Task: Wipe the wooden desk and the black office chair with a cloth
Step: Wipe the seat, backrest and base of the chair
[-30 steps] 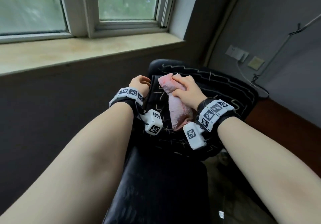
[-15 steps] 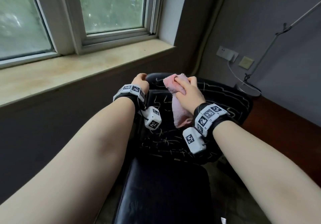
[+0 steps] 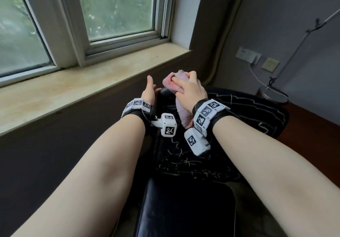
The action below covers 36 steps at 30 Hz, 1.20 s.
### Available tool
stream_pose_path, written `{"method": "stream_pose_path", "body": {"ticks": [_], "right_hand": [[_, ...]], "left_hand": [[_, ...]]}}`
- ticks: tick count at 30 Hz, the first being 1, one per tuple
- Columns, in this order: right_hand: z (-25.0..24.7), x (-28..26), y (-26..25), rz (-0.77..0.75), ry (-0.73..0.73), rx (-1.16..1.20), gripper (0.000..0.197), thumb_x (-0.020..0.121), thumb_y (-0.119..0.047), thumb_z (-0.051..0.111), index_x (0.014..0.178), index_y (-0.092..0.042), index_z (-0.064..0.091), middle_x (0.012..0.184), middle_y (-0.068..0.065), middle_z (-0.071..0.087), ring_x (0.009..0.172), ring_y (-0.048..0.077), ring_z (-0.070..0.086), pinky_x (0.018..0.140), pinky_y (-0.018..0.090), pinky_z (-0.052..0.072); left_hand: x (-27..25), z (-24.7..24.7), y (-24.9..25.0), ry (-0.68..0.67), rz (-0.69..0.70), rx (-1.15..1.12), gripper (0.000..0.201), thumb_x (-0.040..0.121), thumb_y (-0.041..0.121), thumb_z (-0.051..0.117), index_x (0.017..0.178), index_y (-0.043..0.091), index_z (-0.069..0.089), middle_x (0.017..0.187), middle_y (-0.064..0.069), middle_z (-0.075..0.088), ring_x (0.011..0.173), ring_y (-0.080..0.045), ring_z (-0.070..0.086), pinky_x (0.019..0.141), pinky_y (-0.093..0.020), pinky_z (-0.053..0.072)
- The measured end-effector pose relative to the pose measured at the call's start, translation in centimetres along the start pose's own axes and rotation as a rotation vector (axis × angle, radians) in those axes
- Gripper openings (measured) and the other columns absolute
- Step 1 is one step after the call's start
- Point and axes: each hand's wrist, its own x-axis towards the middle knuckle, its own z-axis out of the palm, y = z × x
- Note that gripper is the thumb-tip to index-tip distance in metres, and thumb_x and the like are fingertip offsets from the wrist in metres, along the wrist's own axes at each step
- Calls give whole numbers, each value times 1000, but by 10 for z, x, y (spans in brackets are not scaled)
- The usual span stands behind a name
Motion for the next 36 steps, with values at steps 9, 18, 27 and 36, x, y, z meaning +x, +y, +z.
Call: {"method": "stream_pose_path", "body": {"ticks": [9,18,27,36], "right_hand": [[23,35,-14,47,-169,-150,50,89,-20,50,135,-36,41,127,10,30,119,31,38,89,41,41],[-6,34,38,274,-126,-152,40,91,-26,46,131,-30,43,128,11,30,109,34,48,90,42,45],[-42,8,129,532,-52,-230,43,93,-24,41,136,-23,41,125,14,37,112,37,46,89,42,42],[-47,7,144,558,-107,-132,45,93,-28,38,138,-27,39,124,13,38,112,34,44,78,38,37]], "left_hand": [[12,-3,-7,-25,-6,90,72,96,61,23,118,5,64,112,-4,63,90,-15,56,82,-25,37],[23,17,-4,21,-27,254,73,96,61,14,119,11,62,116,-13,63,95,-23,58,86,-18,42],[15,31,-4,121,-64,648,70,92,67,10,144,29,35,149,-11,32,138,-31,24,114,-47,9],[6,96,-1,-73,428,1206,57,89,16,38,145,25,32,153,7,26,143,-15,13,113,-39,10]]}}
